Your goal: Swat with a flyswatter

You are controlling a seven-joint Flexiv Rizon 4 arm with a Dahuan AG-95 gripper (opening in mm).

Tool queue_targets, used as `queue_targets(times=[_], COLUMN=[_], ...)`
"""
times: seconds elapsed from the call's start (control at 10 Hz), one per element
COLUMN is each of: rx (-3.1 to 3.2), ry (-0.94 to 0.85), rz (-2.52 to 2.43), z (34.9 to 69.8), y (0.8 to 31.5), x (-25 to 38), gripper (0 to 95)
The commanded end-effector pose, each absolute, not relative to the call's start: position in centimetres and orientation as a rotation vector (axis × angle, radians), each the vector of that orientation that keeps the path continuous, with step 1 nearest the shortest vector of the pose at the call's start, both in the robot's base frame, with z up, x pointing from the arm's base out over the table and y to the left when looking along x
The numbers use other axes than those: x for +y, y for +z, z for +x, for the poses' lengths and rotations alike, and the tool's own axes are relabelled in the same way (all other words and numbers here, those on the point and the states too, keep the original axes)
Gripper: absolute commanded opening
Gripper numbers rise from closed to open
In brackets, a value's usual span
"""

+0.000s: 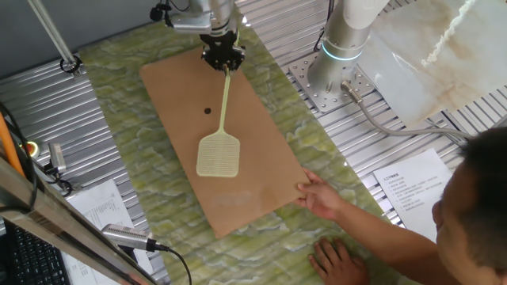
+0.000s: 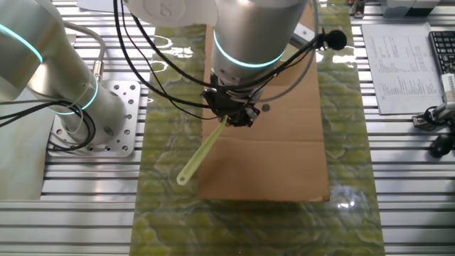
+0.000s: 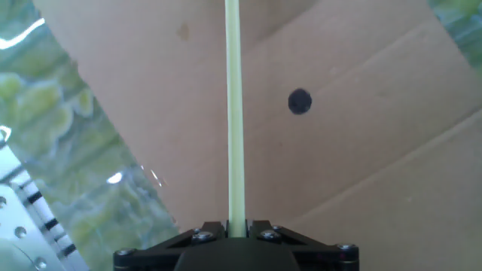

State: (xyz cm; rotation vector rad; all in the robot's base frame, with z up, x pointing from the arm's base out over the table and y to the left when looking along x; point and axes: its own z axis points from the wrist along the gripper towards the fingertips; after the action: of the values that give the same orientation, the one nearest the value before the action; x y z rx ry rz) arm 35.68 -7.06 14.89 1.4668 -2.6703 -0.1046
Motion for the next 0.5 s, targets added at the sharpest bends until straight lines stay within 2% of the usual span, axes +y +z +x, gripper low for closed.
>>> queue_targets(times=[0.1,0.3,0.5], rx=[-2.501,-2.423,-2.415], ry=[-0.037,0.048,0.056], rz=[1.579,1.609,1.641], z=[35.6,35.3,34.5], y=[14.9,14.7,14.4], x=[-7.1,-7.9,-10.0], gripper=[0.0,0.0,0.0])
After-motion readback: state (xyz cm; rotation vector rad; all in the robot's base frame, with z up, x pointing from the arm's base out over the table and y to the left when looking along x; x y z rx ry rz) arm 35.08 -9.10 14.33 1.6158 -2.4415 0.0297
